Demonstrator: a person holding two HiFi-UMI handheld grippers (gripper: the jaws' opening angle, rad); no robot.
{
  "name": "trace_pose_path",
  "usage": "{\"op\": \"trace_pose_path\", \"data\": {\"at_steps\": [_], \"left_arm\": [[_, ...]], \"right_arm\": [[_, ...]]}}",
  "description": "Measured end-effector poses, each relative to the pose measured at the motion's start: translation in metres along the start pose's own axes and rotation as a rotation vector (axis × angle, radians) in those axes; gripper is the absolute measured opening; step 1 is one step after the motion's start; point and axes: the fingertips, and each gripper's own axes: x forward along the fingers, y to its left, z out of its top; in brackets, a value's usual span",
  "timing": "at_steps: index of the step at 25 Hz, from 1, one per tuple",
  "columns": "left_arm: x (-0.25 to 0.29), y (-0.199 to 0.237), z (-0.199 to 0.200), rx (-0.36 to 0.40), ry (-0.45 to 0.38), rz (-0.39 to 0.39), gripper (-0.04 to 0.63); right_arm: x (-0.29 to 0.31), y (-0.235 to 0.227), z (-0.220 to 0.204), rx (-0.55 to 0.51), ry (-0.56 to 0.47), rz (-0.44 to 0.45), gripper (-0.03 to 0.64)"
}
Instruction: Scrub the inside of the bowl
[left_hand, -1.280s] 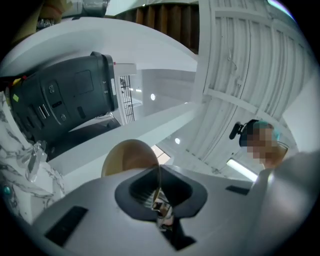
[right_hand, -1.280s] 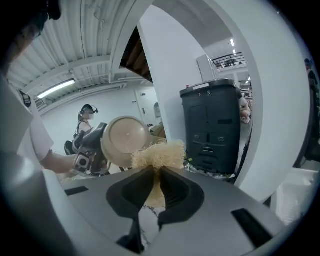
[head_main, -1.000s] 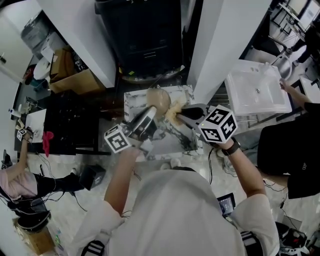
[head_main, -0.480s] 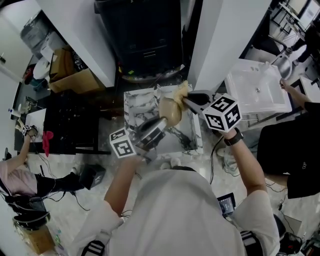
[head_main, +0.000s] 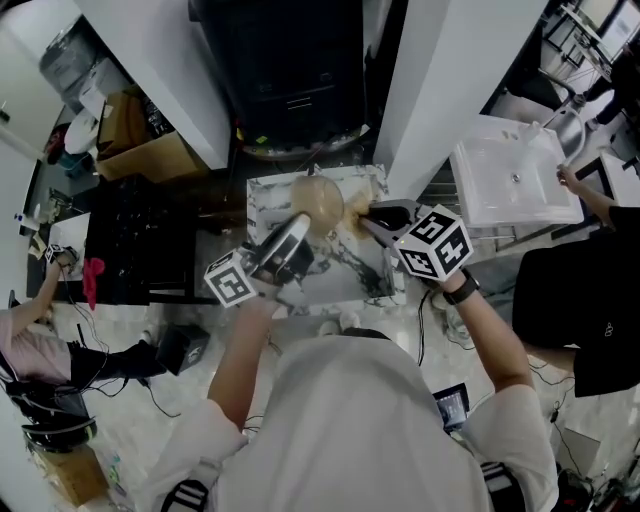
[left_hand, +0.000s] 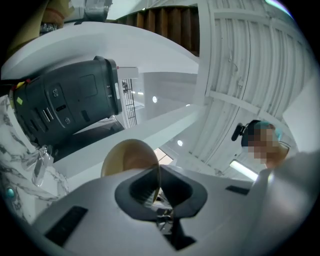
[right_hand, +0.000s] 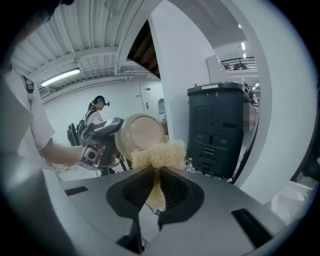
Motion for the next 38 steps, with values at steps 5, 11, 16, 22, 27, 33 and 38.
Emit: {"op": "trace_pose_path", "data": {"at_steps": [5,11,16,22,27,33,38], "left_arm": [[-0.007,0.010,0.002,0.039,0.016,0.055,0.020],[-0.003,0.001,-0.029,0.083,0.094,0.055,0.020],[0.002,-0.019,-0.043,0.082,0.136,-0.009,0.020],[0.005,-0.040,-0.028,0.050,0.070,-0.066,0.020],[0.001,-0.040,-0.003,0.031,-0.017,-0.058,0.020],[-0.003,-0.020,0.009,0.078,-0.016,0.029,0.020],[0.004,-0.016,-0.024,0.093,0.077,0.039,0.020]], "right_arm": [[-0.001,0.043,0.022,-0.085,-0.023,0.074,0.049],[-0.016,0.045,0.052,-0.143,-0.079,0.040,0.049],[-0.023,0.009,0.065,-0.118,-0.103,-0.052,0.049],[-0.016,-0.019,0.049,-0.057,-0.074,-0.100,0.049],[-0.017,-0.010,0.033,-0.055,-0.039,-0.091,0.049],[-0.019,0.032,0.031,-0.124,-0.011,-0.016,0.049],[-0.035,0.037,0.052,-0.181,-0.053,-0.041,0.049]]}}
